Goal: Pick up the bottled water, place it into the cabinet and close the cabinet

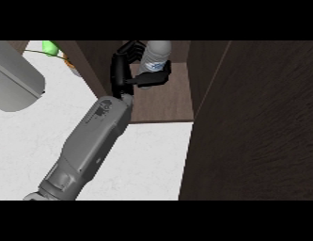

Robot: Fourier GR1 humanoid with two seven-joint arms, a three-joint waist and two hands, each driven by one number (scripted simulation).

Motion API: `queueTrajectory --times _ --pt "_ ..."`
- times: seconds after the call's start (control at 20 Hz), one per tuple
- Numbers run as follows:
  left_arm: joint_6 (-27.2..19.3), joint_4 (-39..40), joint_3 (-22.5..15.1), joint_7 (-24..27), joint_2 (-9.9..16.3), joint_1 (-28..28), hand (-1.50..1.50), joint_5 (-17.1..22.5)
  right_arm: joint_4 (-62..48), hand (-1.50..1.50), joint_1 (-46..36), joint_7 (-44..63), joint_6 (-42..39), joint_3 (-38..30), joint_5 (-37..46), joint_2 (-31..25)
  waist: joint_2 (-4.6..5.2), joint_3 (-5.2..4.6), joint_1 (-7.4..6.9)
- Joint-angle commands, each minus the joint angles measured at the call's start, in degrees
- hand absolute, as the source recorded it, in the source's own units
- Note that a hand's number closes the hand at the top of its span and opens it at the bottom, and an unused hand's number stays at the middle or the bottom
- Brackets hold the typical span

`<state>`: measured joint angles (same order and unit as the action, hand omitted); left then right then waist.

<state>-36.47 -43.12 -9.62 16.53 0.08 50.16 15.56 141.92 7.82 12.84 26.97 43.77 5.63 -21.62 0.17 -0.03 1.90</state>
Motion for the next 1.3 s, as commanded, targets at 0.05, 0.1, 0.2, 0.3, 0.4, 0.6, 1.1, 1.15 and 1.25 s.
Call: queueTrajectory --times 0.05,0.1,0.2,0.3,0.4,0.6,1.1,1.15,1.25 --pt "-4.9 10.5 0.0 -0.1 -0.1 7.8 1.5 -1.0 6.4 -1.5 3.4 -0.3 -1.4 -0.1 -0.6 -2.9 0.19 0.07 0.81" --pt "-2.4 12.7 0.6 4.0 -0.1 4.3 1.5 -1.8 7.9 -1.5 0.8 4.3 -0.6 0.9 2.5 -2.1 0.27 -0.04 0.62" --pt "-6.2 15.0 -1.5 4.0 -0.1 4.9 1.5 -2.6 6.5 -1.5 0.3 3.0 -0.8 -0.5 1.1 -2.0 0.29 0.01 0.81" --pt "-5.5 19.3 1.8 3.9 0.8 7.3 1.5 -3.2 6.0 -1.5 1.2 2.4 0.8 2.1 3.7 -0.9 0.3 -0.03 0.83" --pt "-5.1 22.3 3.1 4.9 -0.1 9.1 1.5 -2.4 7.2 -1.5 2.4 0.6 -0.9 -0.2 0.8 -3.4 0.56 0.01 1.36" --pt "-5.6 26.2 4.9 6.2 0.0 11.6 1.5 -1.7 5.2 -1.5 2.9 -1.2 -0.4 0.2 -0.4 -2.3 0.53 0.01 0.91" --pt "-7.9 34.1 6.3 11.0 0.4 13.1 1.5 -2.5 0.7 -1.5 0.4 -3.5 -1.9 0.3 -1.6 -1.6 1.07 0.0 1.78" --pt "-9.1 34.2 5.9 11.5 -0.1 12.7 -1.5 -2.9 3.2 -1.5 2.1 -3.1 -2.1 -1.2 -2.1 -3.4 0.86 0.02 1.7" --pt "-8.5 36.6 4.6 9.8 1.5 14.2 -1.5 -4.7 1.6 -1.5 2.1 -2.4 -0.9 1.0 0.3 -2.3 0.88 -0.03 1.86"
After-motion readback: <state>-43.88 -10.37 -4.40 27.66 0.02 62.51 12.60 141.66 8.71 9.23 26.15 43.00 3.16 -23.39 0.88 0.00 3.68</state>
